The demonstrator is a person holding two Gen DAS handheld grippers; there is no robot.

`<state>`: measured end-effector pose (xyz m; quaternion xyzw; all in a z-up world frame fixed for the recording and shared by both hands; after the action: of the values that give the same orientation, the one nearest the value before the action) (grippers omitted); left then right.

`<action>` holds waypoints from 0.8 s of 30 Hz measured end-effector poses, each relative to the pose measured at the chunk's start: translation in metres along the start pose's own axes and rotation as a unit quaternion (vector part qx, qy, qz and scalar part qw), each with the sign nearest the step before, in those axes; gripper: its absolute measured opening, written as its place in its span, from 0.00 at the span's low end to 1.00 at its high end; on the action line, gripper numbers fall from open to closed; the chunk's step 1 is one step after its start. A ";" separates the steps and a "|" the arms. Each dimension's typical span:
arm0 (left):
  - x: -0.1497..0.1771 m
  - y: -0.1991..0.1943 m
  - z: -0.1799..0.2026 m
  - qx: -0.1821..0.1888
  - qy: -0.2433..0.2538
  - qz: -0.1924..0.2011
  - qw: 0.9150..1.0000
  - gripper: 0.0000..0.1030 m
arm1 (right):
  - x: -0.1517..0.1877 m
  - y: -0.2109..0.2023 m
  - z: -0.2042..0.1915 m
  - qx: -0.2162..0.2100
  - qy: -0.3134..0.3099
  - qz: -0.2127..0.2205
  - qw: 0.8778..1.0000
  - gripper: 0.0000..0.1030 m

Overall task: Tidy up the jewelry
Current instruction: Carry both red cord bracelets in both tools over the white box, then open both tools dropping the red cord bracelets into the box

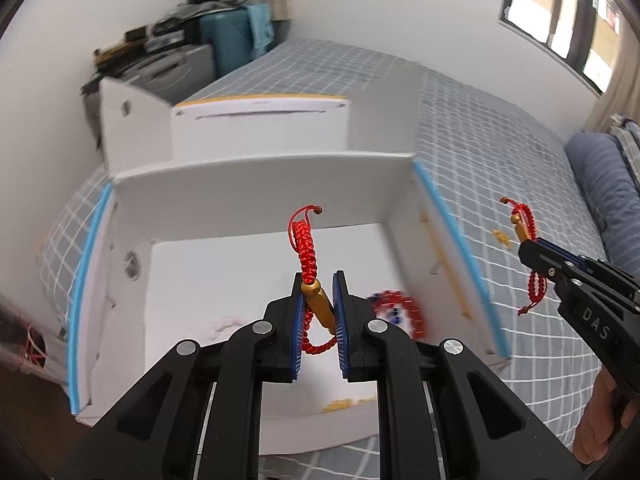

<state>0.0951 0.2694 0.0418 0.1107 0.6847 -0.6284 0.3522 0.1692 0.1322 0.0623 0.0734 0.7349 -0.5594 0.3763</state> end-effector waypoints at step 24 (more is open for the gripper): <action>0.040 0.054 -0.089 -0.055 -0.049 -0.079 0.994 0.13 | 0.036 0.088 -0.084 -0.006 -0.033 -0.105 0.994 0.14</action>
<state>0.0677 0.3509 -0.0287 0.0056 0.7067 -0.6202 0.3405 0.1504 0.2269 -0.0201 -0.0255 0.7291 -0.5934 0.3401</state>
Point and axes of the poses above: each gripper's, at about its wrist camera, not at the fingertips, and y roughly the way its jaws point, z to its right, x to its underside, the point moved 8 cm from there along y, roughly the way its jaws point, and after that the axes turned 2 degrees about -x, right-handed, at the moved point
